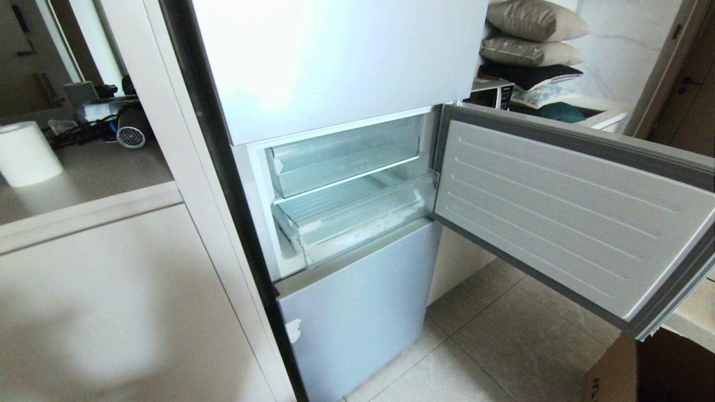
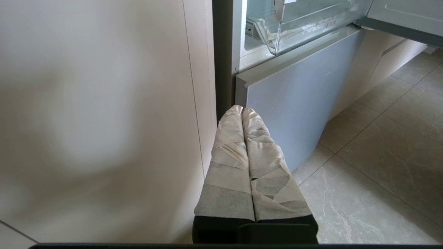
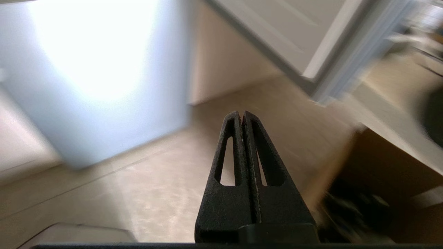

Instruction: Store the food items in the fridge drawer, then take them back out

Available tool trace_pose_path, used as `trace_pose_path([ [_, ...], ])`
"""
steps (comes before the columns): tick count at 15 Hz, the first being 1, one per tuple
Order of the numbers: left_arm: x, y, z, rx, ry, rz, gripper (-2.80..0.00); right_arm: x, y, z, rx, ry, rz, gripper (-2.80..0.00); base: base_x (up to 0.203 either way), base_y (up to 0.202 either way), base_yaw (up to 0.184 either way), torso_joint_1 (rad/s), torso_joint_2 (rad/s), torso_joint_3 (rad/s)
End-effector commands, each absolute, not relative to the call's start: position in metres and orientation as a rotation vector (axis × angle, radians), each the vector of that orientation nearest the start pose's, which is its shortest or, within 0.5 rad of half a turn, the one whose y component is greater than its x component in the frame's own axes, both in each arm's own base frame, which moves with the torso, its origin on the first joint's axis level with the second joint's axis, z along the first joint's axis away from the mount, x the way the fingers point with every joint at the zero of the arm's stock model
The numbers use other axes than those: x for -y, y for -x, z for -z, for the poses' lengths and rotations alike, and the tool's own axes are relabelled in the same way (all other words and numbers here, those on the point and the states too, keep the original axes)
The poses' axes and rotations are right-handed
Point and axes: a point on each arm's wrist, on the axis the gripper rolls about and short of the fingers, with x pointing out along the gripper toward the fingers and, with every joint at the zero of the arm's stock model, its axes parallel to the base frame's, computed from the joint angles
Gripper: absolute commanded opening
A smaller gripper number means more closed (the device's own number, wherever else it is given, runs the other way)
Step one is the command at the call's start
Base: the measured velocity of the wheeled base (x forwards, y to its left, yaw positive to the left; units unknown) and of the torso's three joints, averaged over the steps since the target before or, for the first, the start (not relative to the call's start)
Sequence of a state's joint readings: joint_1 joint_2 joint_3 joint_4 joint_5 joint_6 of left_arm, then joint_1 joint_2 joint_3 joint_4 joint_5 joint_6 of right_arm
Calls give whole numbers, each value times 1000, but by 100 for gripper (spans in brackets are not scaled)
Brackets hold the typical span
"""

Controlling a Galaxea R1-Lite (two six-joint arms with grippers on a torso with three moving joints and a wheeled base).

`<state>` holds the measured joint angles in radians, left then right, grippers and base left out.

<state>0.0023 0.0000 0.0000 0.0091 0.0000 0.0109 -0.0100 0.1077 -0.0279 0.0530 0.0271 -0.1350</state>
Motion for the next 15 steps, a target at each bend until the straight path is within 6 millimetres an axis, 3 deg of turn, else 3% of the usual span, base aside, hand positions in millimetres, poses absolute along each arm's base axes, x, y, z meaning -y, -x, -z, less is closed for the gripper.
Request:
trace_pose_path([
  [1, 0, 23, -75, -11, -11, -3, -280, -1, 25, -76, -40, 105, -34, -280, 0, 0, 0, 0, 0, 0],
  [15, 0, 23, -75, -11, -11, -3, -280, -1, 25, -76, -40, 71, -32, -280, 0, 0, 0, 0, 0, 0],
])
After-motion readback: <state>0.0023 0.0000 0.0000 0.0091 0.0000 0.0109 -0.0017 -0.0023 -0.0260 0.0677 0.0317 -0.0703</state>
